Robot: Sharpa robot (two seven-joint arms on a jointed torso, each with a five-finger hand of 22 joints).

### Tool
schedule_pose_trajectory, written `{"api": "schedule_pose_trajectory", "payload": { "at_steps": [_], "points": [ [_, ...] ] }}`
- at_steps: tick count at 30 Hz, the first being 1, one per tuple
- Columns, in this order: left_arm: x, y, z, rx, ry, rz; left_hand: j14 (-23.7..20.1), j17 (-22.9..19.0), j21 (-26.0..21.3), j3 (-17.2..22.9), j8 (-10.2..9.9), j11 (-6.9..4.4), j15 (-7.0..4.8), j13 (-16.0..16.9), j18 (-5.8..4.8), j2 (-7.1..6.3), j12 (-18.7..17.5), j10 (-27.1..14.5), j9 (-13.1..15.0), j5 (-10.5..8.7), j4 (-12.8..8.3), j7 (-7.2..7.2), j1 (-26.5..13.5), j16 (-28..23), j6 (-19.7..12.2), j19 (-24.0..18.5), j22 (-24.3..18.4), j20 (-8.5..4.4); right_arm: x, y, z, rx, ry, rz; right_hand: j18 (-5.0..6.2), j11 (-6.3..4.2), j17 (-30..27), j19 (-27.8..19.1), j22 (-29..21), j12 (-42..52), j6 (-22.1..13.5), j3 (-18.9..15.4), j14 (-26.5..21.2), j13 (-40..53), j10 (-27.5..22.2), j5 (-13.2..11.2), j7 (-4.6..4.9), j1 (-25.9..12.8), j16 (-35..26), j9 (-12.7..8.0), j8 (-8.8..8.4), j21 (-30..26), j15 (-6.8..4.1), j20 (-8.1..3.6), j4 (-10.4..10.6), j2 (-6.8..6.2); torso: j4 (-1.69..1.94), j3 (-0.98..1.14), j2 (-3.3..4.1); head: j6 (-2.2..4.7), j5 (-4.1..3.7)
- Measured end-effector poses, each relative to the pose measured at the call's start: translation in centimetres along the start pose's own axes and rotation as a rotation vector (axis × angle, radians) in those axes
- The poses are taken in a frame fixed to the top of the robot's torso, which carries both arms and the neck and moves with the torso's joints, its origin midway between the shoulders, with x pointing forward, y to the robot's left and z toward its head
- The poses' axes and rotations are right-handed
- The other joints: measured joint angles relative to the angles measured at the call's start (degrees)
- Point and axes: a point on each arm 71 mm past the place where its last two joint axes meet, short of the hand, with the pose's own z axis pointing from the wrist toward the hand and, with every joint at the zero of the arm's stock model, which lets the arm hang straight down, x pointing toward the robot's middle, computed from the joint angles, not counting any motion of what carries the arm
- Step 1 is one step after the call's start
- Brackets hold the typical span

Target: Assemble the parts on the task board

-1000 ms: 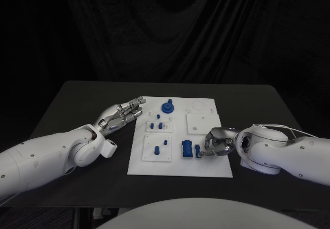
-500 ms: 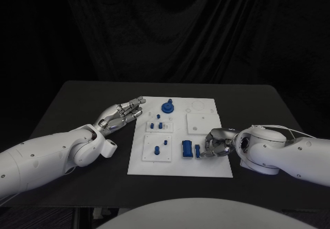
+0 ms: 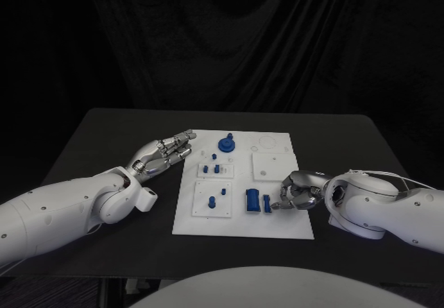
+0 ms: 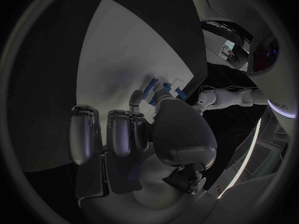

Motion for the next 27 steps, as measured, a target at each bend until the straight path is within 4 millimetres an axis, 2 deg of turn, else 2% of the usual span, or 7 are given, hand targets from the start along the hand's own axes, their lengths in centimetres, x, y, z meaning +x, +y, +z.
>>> {"api": "schedule_pose_trajectory", "payload": {
  "at_steps": [8, 13, 17, 18, 22, 25, 27],
  "points": [
    [0.0, -0.2, -0.2, 0.002, -0.016, 0.01, -0.02, 0.0, 0.0, -0.21, 0.0, 0.16, -1.49, 0.05, 0.0, -0.69, 0.41, 0.16, -0.03, -0.5, 1.86, -0.33, -0.9, 0.0, -0.56, -0.08, -0.3, -2.05, -4.6, 0.8, -1.0, -0.151, -0.223, 0.116, 1.16, -0.07, -4.78, -1.54, 0.0, -0.86, -0.12, 0.71, 0.0, -0.01, 0.07, 0.57, -0.13, 0.99, -5.45, -2.7, -2.98, -7.42, 0.0, -0.34, 2.94, 3.06, 0.0, 0.02, 0.0, 0.0, -0.32],
    [0.0, -0.3, -0.5, 0.004, -0.03, 0.017, 0.11, -0.02, 0.0, -1.45, -1.29, 0.77, -1.75, 0.04, -0.01, -0.05, 0.35, -0.06, -1.31, -1.84, 4.29, -9.79, -3.44, 0.0, -13.89, -0.17, -0.46, -2.73, -7.0, 1.5, -1.2, -0.271, -0.333, 0.236, 7.1, 2.54, -36.93, -16.17, -4.09, -19.88, 0.49, 1.85, -9.41, -6.75, -12.33, 6.79, 2.44, 1.62, -30.74, -12.01, -11.89, -39.03, 2.27, 1.87, 2.49, 5.81, -0.03, 0.07, -0.02, 0.0, -0.32],
    [0.0, -0.5, -0.8, 0.005, -0.044, 0.017, 0.11, -0.04, 0.0, -3.22, -1.56, 0.35, -1.75, -0.07, 0.0, 0.58, -0.89, -0.5, -1.69, -2.51, 4.41, -13.66, -6.08, 0.0, -17.75, -0.17, -0.57, -2.73, -8.4, 1.6, -1.0, -0.359, -0.39, 0.324, 5.63, 11.13, -53.45, -33.63, -19.02, -52.0, -5.09, 2.55, -30.38, -30.83, -41.52, 8.69, 9.85, 1.78, -57.4, -23.59, -23.51, -65.09, 11.89, 8.52, 3.25, 6.43, -0.07, 0.05, -0.05, 0.0, -0.2],
    [0.0, -0.5, -0.8, 0.005, -0.048, 0.016, 0.11, -0.04, 0.0, -3.83, -1.8, 0.01, -1.75, -0.15, -0.01, 0.77, -1.4, -0.84, -1.76, -2.89, 4.38, -14.16, -6.94, 0.0, -18.24, -0.17, -0.61, -2.74, -8.6, 1.6, -0.8, -0.384, -0.399, 0.35, 4.49, 14.45, -56.55, -38.01, -22.71, -57.68, -6.95, 2.53, -35.95, -34.94, -47.45, 8.69, 10.03, 1.77, -62.38, -26.51, -26.33, -70.09, 15.15, 10.37, 3.22, 6.41, -0.1, 0.04, -0.07, 0.0, -0.19],
    [0.0, -0.5, -0.7, 0.006, -0.063, 0.014, -0.08, -0.04, 0.0, -6.63, -1.9, -2.72, -2.0, -0.61, 0.0, 2.22, -4.47, -2.16, -1.92, -8.27, 4.36, -14.53, -11.34, 0.0, -19.88, -0.17, -0.8, -2.73, -9.2, 1.4, -0.4, -0.448, -0.412, 0.436, 2.23, 19.07, -65.25, -57.27, -37.95, -71.12, -18.83, -0.86, -58.06, -46.48, -64.14, 13.93, 5.83, 0.65, -75.82, -37.47, -36.24, -79.46, 20.41, 15.13, 3.29, 6.85, -0.21, 0.02, -0.1, 0.0, -0.45],
    [0.1, -0.5, -0.5, 0.007, -0.075, 0.011, -0.09, -0.04, 0.0, -8.18, -1.9, -5.36, -2.79, -0.94, 0.0, 3.1, -6.24, -2.84, -1.92, -13.34, 4.35, -14.33, -15.52, 0.0, -20.08, -0.35, -0.99, -3.37, -9.1, 0.9, -0.2, -0.482, -0.407, 0.505, 2.2, 16.43, -71.0, -78.08, -62.28, -80.35, -31.68, -4.25, -74.58, -58.99, -77.08, 11.33, 0.71, -1.99, -82.89, -48.36, -41.51, -81.61, 18.78, 16.44, 3.31, 8.6, -0.35, 0.04, -0.15, 0.0, -0.57],
    [0.2, -0.5, -0.4, 0.007, -0.083, 0.01, -0.02, -0.04, 0.0, -8.34, -1.9, -6.66, -3.32, -1.08, 0.0, 3.2, -6.95, -3.07, -1.92, -16.07, 4.21, -14.33, -17.72, 0.0, -20.08, -0.42, -1.14, -3.74, -8.9, 0.5, -0.1, -0.5, -0.403, 0.549, 2.21, 14.02, -72.65, -81.24, -67.29, -82.87, -36.56, -6.67, -79.0, -63.79, -80.25, 9.76, -1.82, -2.74, -84.41, -52.87, -42.5, -82.04, 18.32, 16.53, 3.32, 9.37, -0.43, 0.09, -0.19, 0.0, -0.57]
  ]
}}
